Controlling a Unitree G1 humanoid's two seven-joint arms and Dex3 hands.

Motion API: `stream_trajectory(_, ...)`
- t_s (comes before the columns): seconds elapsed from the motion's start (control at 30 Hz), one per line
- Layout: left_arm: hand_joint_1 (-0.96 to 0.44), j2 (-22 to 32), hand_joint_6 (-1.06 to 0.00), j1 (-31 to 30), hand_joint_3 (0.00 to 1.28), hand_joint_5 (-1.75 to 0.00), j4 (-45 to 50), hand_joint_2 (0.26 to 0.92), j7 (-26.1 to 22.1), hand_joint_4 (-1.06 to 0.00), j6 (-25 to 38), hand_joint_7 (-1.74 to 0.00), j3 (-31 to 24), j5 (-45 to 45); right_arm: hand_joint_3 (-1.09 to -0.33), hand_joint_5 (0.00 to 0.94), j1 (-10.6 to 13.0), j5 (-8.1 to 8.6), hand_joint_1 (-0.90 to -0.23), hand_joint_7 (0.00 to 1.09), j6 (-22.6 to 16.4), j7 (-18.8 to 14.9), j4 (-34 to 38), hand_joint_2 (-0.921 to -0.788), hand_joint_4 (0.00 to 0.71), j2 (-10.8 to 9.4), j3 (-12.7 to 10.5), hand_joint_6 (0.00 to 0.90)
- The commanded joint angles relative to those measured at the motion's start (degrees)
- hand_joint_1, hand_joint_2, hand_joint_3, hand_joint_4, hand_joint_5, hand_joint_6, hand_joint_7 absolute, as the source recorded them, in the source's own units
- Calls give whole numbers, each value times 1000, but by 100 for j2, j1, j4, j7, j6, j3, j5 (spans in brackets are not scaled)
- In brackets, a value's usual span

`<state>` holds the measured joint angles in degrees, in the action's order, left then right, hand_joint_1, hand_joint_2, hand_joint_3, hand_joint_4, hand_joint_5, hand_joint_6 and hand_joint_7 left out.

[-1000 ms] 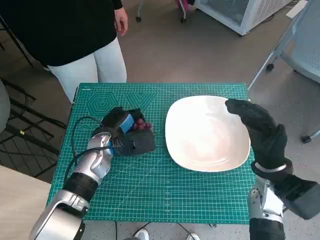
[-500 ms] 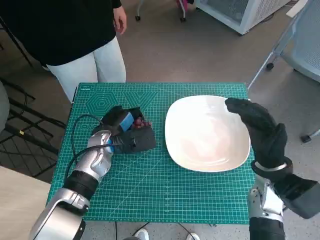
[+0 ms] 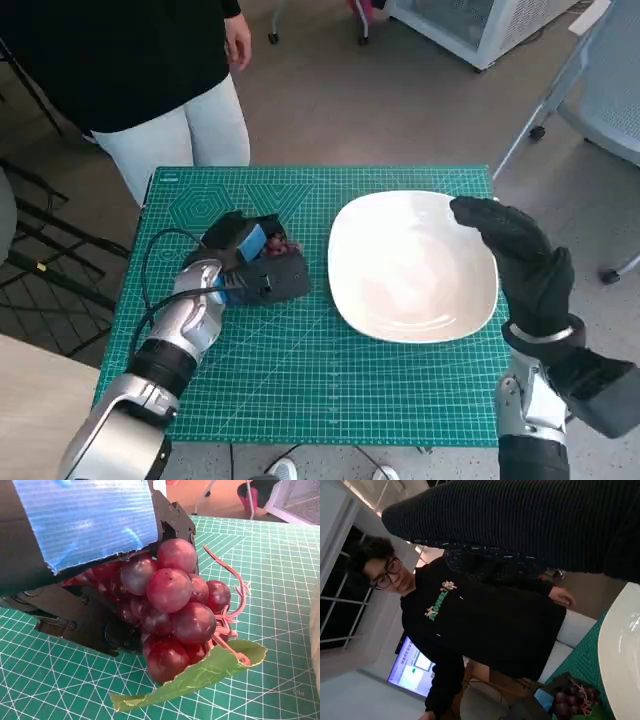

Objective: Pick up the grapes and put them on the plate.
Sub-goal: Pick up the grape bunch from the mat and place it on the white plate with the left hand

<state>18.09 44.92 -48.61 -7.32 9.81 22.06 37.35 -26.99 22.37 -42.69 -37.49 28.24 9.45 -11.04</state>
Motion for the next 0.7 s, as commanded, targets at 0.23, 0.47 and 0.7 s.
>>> stream_trajectory(0.23, 0, 70, -565, -157, 84, -1175, 32, 920, -169, -712, 83, -1191, 63, -65, -616, 0, 8, 29, -550, 301, -6, -48, 137, -921, 197, 2, 2, 49)
stream_trajectory(0.47, 0, 199, -555, -269, 95, -1198, 550, 920, -283, -700, 211, -1190, 24, -58, -614, 1, 3, 26, -554, 298, -17, -38, 133, -921, 198, -12, 11, 52)
stream_trajectory(0.7, 0, 510, -578, -565, 101, -1267, 2116, 920, -713, -670, 680, -1131, -152, -31, -615, 0, -39, 47, -554, 295, -5, -46, 165, -921, 197, -9, -1, 52)
